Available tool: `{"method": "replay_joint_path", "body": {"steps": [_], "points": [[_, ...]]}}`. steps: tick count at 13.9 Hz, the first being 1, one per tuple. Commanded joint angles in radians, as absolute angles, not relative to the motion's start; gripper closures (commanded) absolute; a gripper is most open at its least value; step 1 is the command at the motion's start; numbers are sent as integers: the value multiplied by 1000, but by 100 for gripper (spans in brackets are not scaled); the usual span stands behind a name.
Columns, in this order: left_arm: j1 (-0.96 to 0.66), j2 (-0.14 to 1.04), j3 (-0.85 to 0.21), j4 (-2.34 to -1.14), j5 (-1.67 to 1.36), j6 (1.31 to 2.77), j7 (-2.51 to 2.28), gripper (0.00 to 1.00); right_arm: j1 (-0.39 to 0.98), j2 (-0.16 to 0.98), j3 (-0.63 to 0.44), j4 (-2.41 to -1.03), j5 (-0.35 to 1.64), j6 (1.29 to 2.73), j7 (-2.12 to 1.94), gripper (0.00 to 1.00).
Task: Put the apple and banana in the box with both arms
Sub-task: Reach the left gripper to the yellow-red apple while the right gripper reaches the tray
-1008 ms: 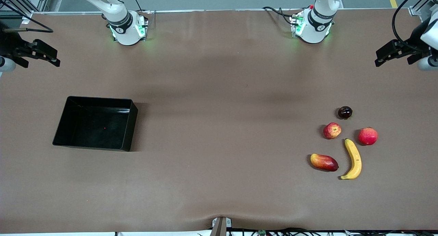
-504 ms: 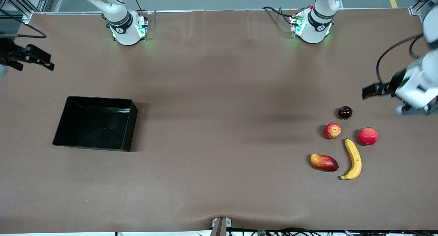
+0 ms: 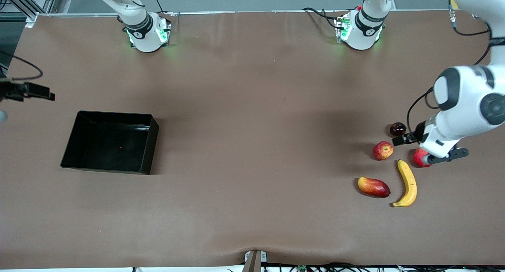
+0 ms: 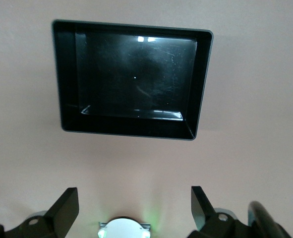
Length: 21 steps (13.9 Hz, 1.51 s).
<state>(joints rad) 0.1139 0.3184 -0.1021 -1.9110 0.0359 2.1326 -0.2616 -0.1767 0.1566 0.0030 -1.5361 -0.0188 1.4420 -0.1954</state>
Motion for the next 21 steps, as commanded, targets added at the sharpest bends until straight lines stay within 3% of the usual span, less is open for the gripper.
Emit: {"method": "replay_joint_path", "body": {"steps": [1,4,6,8,11,13,14,15,16,21], "points": [[136,385,-110,-1916,38,2201,-314,0,-266,225,18,-1575,-46,1541,-238,0],[150,460,-110,-1913,37,2272,-380,0,-325,232,18,-1747,-37,1719,-278,0],[156,491,-110,-1911,35,2296,-402,0,-348,253,18,-1879,-37,1941,-311,0],[169,503,-113,-1911,34,2310,-403,0,-348,337,18,-1917,-37,2086,-342,0],[167,499,-117,-1910,2,2310,-405,0,-362,399,18,-1919,-37,2158,-399,1],[167,482,-121,-1910,-2,2301,-408,0,-393,432,20,-1922,-34,2180,-402,33],[166,477,-121,-1910,-2,2301,-422,0,-396,439,20,-1931,-32,2193,-402,54],[161,482,-124,-1908,-3,2301,-437,0,-399,439,21,-1936,-28,2195,-402,84],[155,488,-124,-1904,-12,2306,-449,0,-400,439,21,-1934,-22,2195,-402,100],[149,524,-123,-1904,-26,2316,-449,0,-399,431,26,-1924,17,2178,-400,100]]}}
